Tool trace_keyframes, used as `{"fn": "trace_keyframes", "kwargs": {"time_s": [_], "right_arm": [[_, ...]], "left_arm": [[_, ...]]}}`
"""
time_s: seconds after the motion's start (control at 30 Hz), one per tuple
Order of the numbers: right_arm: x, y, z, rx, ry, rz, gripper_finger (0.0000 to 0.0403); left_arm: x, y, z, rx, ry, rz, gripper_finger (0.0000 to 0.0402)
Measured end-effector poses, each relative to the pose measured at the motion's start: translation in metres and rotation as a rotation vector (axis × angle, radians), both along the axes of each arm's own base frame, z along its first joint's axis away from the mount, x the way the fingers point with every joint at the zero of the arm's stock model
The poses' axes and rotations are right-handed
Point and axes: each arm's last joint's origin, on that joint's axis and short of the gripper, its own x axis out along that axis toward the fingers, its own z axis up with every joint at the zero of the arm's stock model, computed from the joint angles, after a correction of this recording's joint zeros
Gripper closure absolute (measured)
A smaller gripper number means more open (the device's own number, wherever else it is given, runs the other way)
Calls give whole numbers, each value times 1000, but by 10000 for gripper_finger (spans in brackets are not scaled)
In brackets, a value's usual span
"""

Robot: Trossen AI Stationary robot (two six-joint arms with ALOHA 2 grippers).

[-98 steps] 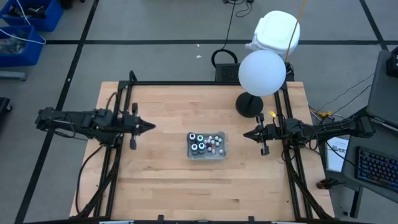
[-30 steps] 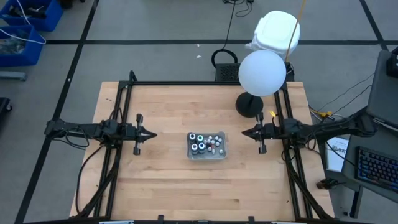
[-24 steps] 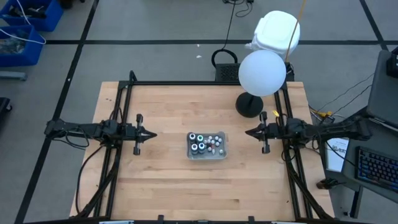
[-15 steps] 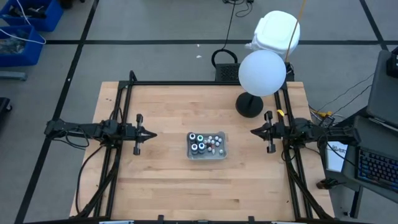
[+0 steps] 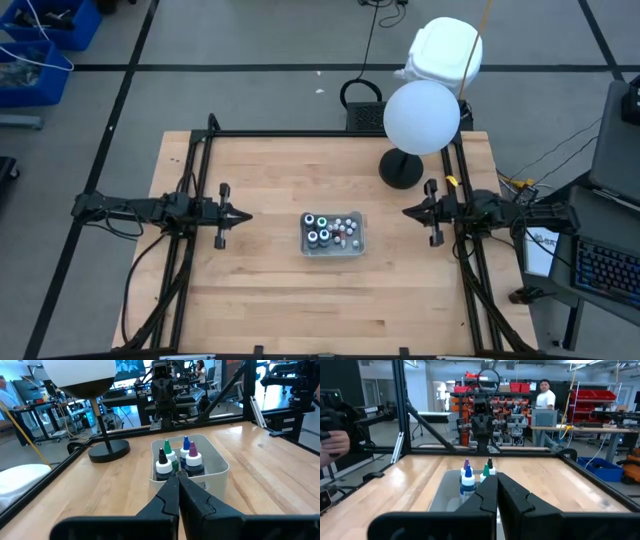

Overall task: Pick & Place food coloring
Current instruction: Return to Home Position

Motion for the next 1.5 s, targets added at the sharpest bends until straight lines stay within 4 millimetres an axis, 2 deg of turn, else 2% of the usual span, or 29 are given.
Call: {"fn": "trace_keyframes", "kwargs": {"time_s": [0.17, 0.43, 0.63, 1.5], "right_arm": [[0, 0, -2, 28, 17, 5, 403], [0, 0, -1, 30, 9, 5, 403], [0, 0, -1, 30, 9, 6, 403], [0, 0, -1, 30, 9, 6, 403]], "left_arm": [[0, 0, 0, 18, -4, -2, 397], [0, 0, 4, 18, -44, 3, 359], [0, 0, 5, 17, -56, 3, 345], [0, 0, 6, 16, -62, 0, 350]]}}
